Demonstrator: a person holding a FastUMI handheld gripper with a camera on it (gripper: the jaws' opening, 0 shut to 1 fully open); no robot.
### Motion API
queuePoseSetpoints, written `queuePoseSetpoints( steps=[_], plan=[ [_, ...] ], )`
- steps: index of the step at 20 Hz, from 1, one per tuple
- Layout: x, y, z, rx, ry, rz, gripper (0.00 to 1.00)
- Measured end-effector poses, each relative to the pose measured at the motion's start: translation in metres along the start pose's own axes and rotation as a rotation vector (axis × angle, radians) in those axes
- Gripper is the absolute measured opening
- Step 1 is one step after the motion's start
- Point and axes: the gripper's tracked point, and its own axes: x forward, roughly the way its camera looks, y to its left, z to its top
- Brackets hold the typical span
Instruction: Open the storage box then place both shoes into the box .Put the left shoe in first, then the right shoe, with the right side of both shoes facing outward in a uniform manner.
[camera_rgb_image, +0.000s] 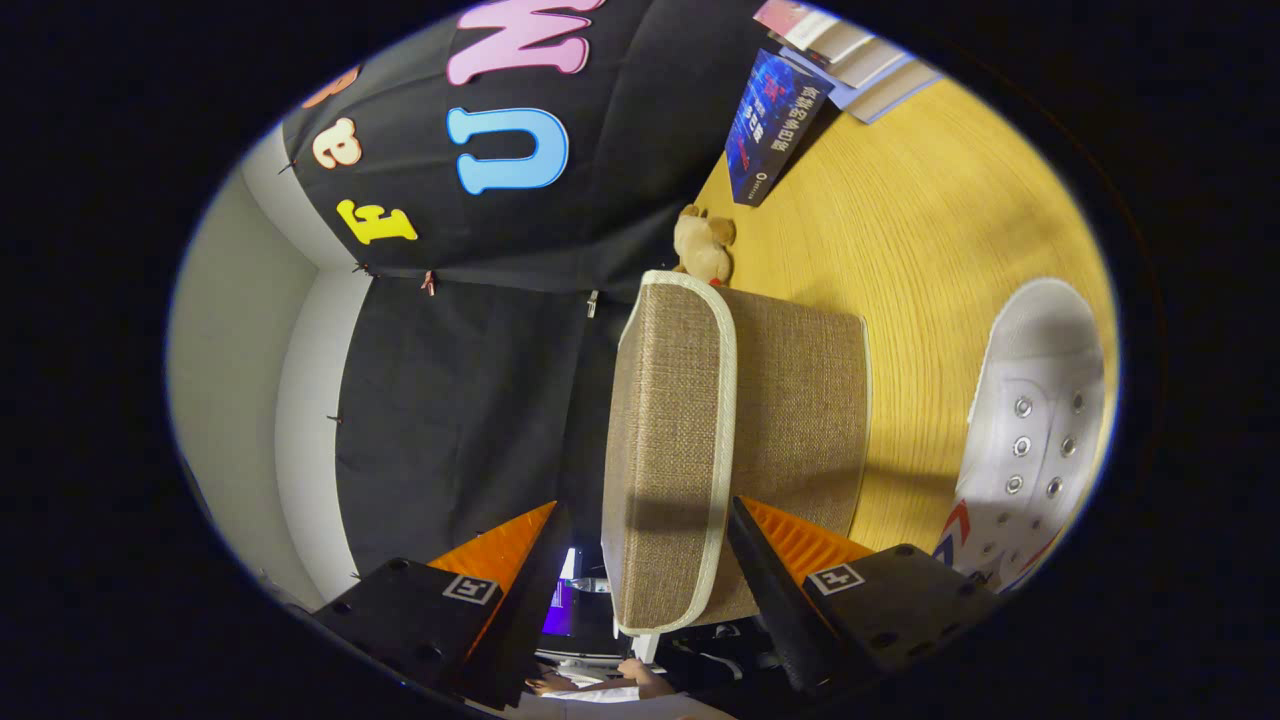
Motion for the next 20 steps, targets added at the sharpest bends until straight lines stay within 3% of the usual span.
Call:
queuePoseSetpoints(
  steps=[5,9,10,12,14,15,20],
  plan=[
    [0.016,-0.014,-0.01,0.068,0.036,0.008,0.96],
    [0.011,-0.008,-0.011,0.094,0.037,0.043,0.6],
    [0.009,-0.008,-0.016,0.085,0.044,0.034,0.61],
    [0.004,-0.014,-0.022,0.056,0.061,0.002,0.51],
    [0.002,-0.013,-0.019,0.064,0.019,-0.022,0.2],
    [0.0,-0.011,-0.018,0.049,0.003,-0.025,0.13],
    [-0.008,0.025,-0.014,0.044,-0.049,0.021,0.08]
  ],
)
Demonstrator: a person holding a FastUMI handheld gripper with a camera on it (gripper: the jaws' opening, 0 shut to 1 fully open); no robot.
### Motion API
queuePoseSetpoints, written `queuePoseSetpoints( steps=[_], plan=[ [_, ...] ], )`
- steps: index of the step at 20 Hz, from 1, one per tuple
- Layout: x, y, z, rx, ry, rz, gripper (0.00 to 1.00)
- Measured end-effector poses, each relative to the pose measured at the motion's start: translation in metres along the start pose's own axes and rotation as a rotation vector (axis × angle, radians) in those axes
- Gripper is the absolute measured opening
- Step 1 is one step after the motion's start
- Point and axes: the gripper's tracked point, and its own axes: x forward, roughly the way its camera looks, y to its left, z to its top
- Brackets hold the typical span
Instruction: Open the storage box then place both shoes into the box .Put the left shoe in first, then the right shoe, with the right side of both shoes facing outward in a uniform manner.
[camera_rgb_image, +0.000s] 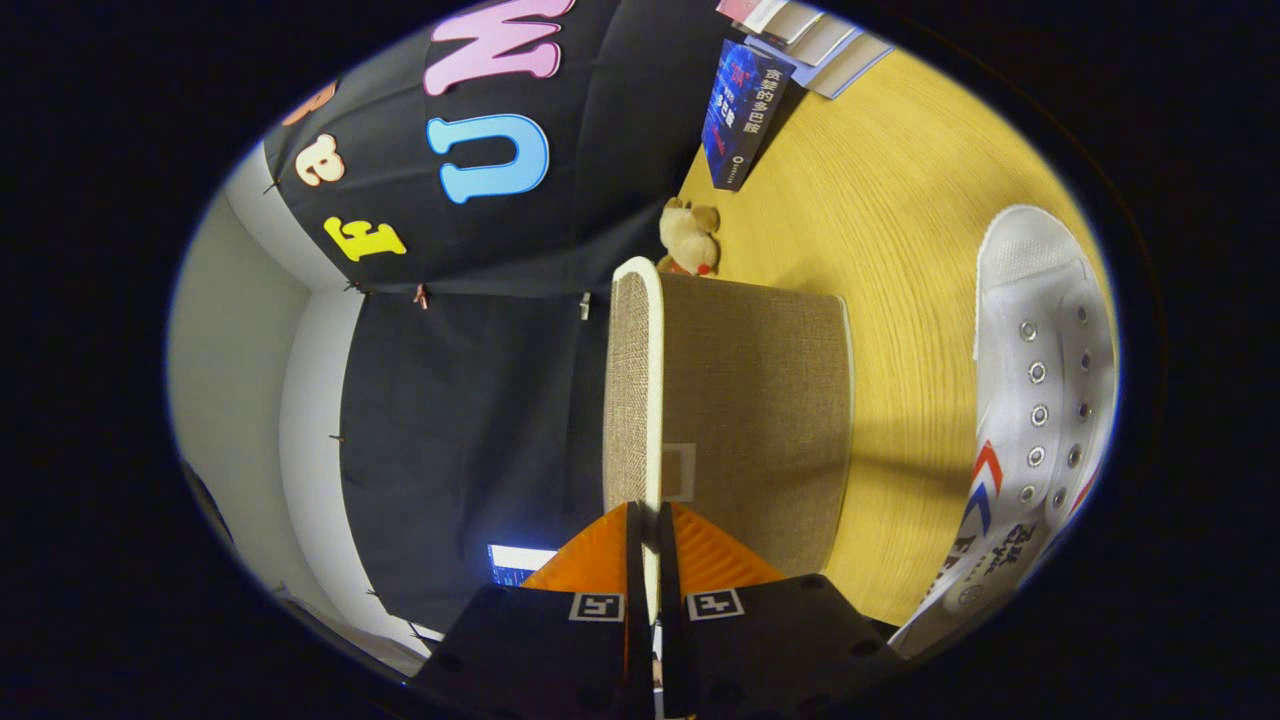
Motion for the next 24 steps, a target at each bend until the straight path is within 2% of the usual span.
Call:
queuePoseSetpoints(
  steps=[8,11,18,24],
  plan=[
    [0.017,0.094,0.008,-0.066,-0.066,0.135,0.08],
    [0.036,0.127,0.012,-0.097,-0.076,0.159,0.08],
    [0.107,0.189,-0.001,-0.29,-0.062,0.108,0.08],
    [0.177,0.21,-0.015,-0.417,-0.059,0.059,0.11]
  ],
)
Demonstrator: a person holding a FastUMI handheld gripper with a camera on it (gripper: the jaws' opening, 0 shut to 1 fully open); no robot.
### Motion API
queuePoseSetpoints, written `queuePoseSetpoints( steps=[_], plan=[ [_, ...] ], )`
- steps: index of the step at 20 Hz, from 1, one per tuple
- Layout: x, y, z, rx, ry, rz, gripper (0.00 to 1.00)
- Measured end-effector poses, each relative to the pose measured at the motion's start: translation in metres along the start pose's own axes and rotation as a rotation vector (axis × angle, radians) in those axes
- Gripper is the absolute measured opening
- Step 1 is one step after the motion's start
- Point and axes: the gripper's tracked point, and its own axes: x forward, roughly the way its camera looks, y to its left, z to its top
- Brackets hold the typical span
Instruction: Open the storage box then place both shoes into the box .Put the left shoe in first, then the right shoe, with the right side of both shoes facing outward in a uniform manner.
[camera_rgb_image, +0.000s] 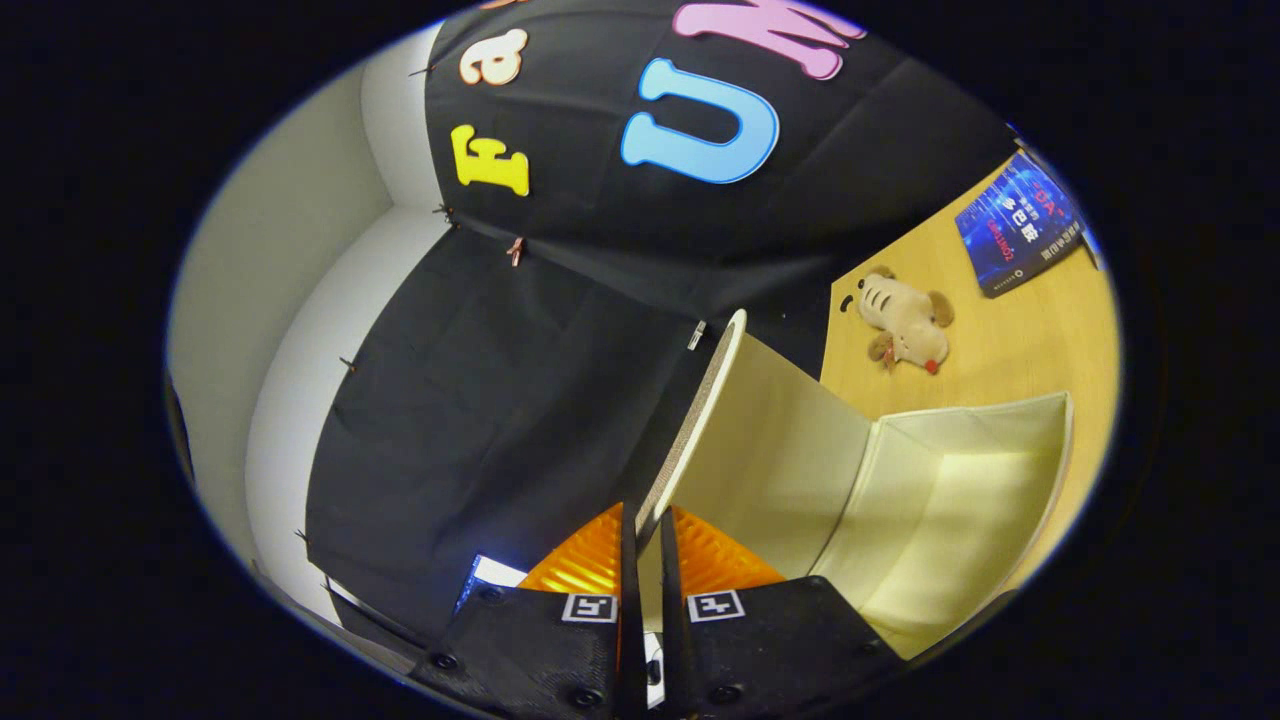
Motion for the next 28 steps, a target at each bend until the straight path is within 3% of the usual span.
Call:
queuePoseSetpoints(
  steps=[8,9,13,14,15,22,28],
  plan=[
    [0.05,-0.007,-0.014,-0.041,0.037,-0.027,0.16],
    [0.052,-0.012,-0.011,-0.042,0.035,-0.044,0.34],
    [0.05,-0.021,-0.006,-0.04,0.027,-0.077,0.74],
    [0.05,-0.025,-0.002,-0.047,0.02,-0.092,0.75],
    [0.048,-0.029,0.0,-0.054,0.017,-0.105,0.82],
    [0.002,-0.046,0.015,-0.15,-0.044,-0.213,0.84],
    [-0.1,-0.098,0.037,-0.305,-0.091,-0.498,0.89]
  ],
)
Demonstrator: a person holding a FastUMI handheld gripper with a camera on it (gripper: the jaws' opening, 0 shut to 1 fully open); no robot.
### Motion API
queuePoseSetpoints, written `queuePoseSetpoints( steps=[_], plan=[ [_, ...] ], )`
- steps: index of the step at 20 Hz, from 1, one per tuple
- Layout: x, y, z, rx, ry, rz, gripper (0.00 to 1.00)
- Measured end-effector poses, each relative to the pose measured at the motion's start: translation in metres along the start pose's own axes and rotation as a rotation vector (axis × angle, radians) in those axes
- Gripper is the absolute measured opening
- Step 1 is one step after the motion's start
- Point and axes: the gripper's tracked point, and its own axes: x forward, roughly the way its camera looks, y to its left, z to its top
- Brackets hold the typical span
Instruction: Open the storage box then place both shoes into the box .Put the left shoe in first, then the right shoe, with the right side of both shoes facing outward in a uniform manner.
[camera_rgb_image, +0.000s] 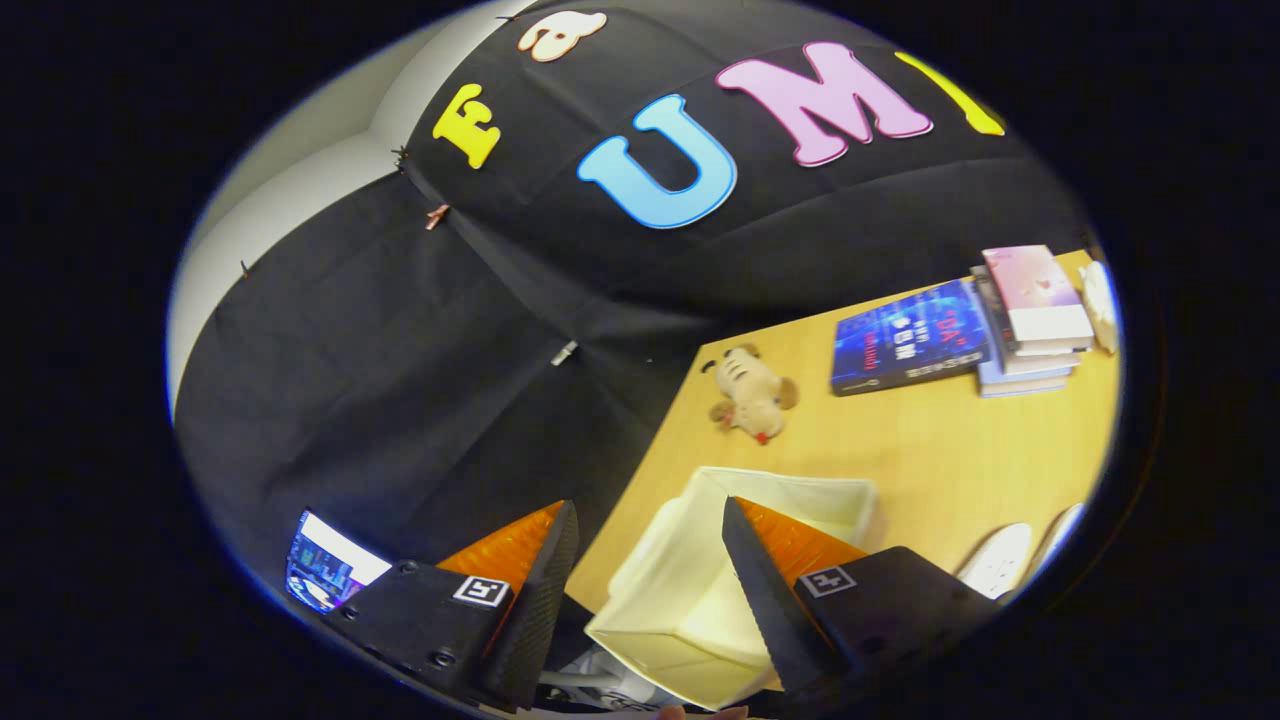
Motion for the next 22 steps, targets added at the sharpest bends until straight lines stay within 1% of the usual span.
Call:
queuePoseSetpoints(
  steps=[1,3,7,10,11,14,18,19,21,22],
  plan=[
    [-0.013,-0.018,-0.001,0.004,0.003,-0.049,0.9],
    [-0.043,-0.055,-0.008,0.014,0.012,-0.143,0.97],
    [-0.09,-0.134,-0.043,0.042,0.068,-0.346,0.97],
    [-0.12,-0.178,-0.079,0.048,0.123,-0.472,0.97],
    [-0.124,-0.191,-0.091,0.047,0.149,-0.505,0.97],
    [-0.127,-0.222,-0.129,0.043,0.236,-0.572,0.97],
    [-0.111,-0.257,-0.166,0.078,0.306,-0.612,0.97],
    [-0.106,-0.264,-0.171,0.096,0.317,-0.62,0.96],
    [-0.099,-0.279,-0.179,0.121,0.338,-0.639,0.86],
    [-0.096,-0.286,-0.183,0.125,0.35,-0.65,0.86]
  ],
)
